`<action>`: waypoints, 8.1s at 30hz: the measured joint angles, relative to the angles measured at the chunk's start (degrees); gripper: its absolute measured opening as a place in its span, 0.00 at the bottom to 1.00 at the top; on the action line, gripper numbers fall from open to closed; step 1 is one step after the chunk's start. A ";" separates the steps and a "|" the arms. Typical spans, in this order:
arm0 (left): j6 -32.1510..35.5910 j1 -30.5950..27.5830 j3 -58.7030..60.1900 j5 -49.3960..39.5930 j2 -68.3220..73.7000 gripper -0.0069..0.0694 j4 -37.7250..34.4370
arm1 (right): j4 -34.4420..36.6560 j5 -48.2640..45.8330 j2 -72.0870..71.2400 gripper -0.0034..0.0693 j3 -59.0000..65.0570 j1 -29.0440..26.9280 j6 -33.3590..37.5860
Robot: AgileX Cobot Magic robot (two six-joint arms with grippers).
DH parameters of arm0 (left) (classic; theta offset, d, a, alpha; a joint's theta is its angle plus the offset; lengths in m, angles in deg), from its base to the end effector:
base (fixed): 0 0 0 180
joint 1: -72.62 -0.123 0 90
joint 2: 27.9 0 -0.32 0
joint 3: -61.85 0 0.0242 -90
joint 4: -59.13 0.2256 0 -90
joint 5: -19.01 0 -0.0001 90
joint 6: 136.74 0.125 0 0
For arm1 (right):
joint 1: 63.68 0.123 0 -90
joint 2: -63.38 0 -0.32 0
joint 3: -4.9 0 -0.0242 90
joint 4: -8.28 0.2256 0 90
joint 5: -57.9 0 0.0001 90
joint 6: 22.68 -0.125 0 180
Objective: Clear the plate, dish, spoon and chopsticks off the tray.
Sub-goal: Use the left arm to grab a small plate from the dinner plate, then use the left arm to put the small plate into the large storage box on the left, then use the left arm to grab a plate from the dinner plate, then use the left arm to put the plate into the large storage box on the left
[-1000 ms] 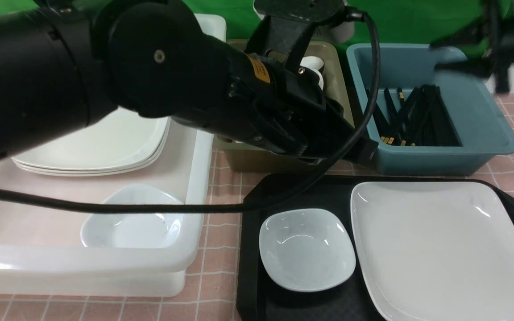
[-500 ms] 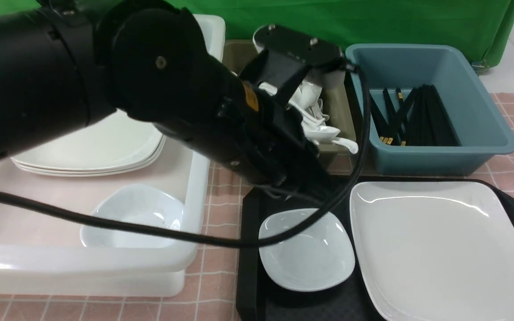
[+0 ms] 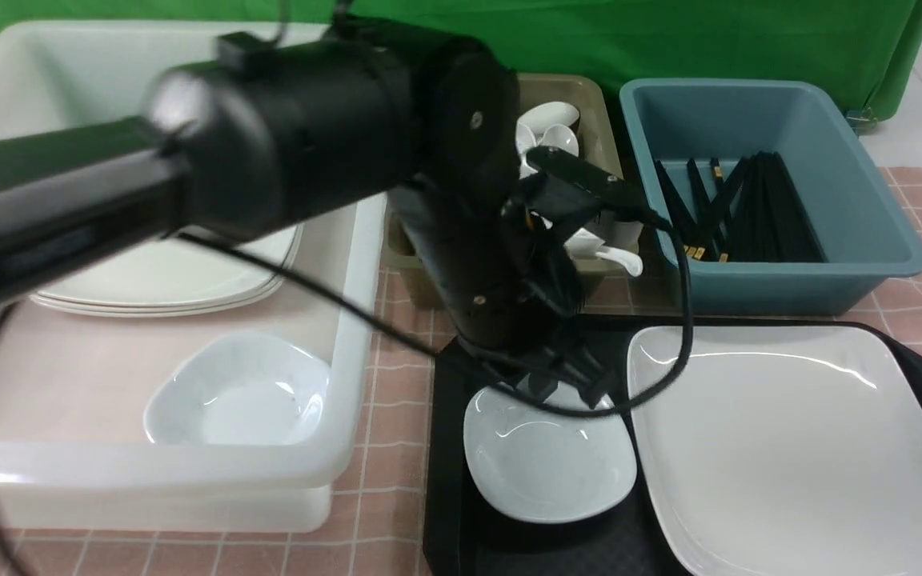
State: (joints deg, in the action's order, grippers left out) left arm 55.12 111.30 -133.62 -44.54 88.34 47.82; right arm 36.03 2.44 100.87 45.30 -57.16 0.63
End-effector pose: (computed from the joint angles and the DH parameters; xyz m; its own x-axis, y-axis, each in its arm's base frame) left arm 0.2999 -0.2682 0.2734 -0.6677 0.6832 -0.2958 0.7372 0.6621 -0.1348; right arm 0.0442 0.0533 0.3145 -0.5882 -0.1757 -0.7894 -0.4685 0.8696 0.1556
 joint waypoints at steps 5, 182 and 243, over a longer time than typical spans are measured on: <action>3.55 -3.84 -4.18 -1.43 6.44 0.09 -0.34 | 0.81 0.18 -0.59 0.11 1.49 0.02 1.82; -10.73 -1.00 -9.22 11.16 -12.82 0.12 6.89 | -33.99 0.45 14.02 0.09 -28.77 19.99 -20.19; 0.15 -60.67 20.68 35.96 -6.07 0.72 -19.25 | -11.63 -1.80 52.78 0.09 -56.87 36.69 -5.03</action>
State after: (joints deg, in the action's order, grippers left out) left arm 55.27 50.62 -112.94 -8.58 82.27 28.58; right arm 24.40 0.64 153.65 -11.57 -20.47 -4.40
